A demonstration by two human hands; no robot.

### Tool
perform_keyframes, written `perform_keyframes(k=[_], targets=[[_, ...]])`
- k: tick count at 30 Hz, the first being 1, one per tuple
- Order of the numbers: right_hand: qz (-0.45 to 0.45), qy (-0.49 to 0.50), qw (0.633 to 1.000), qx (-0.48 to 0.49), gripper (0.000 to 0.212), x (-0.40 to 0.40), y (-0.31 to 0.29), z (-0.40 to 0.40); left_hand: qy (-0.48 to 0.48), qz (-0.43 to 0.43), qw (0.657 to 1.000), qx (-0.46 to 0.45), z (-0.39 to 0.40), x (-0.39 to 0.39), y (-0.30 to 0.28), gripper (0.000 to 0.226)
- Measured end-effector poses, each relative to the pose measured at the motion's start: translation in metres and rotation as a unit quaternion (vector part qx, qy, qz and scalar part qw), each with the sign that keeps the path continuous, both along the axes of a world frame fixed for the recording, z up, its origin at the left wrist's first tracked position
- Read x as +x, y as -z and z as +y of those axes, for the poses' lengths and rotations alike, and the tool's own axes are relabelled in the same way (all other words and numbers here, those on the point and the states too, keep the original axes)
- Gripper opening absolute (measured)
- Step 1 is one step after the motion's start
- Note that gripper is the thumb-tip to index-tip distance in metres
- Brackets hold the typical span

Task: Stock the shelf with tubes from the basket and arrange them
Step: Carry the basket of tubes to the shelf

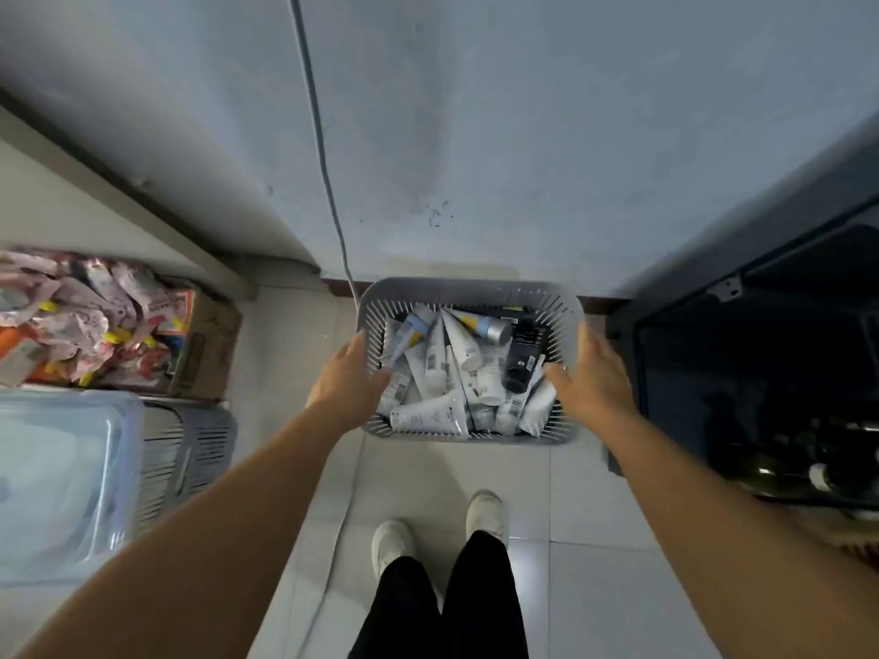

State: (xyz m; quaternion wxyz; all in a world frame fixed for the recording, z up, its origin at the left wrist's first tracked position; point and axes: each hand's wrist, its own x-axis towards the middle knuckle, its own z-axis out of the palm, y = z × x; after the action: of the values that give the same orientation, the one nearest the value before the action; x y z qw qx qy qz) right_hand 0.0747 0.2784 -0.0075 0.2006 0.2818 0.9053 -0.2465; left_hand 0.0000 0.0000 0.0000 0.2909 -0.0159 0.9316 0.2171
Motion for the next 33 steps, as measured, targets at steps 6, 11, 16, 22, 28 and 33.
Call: perform_keyframes(k=[6,11,16,22,28,33], targets=[[-0.013,0.065,0.998,-0.02,0.079,0.011,0.06,0.016,-0.083,-0.022,0.996,0.008,-0.008,0.001,0.072,0.073],[0.012,0.11,0.992,-0.052,0.073,0.015,0.084,0.018,-0.114,-0.006,0.993,0.033,-0.012,-0.003,0.109,0.081],[0.059,0.165,0.981,-0.081,0.068,0.018,0.1,0.022,-0.142,-0.003,0.988,0.056,-0.012,-0.007,0.123,0.092],[0.055,0.218,0.971,-0.083,0.064,0.015,0.105,0.019,-0.174,0.017,0.982,0.069,-0.006,-0.001,0.113,0.08],[0.046,0.222,0.972,-0.054,0.057,0.036,0.075,0.017,-0.177,0.045,0.981,0.071,-0.011,0.023,0.083,0.069],[0.062,0.228,0.97,-0.049,0.055,0.068,0.026,0.012,-0.191,0.08,0.975,0.079,-0.022,0.052,0.04,0.059]])
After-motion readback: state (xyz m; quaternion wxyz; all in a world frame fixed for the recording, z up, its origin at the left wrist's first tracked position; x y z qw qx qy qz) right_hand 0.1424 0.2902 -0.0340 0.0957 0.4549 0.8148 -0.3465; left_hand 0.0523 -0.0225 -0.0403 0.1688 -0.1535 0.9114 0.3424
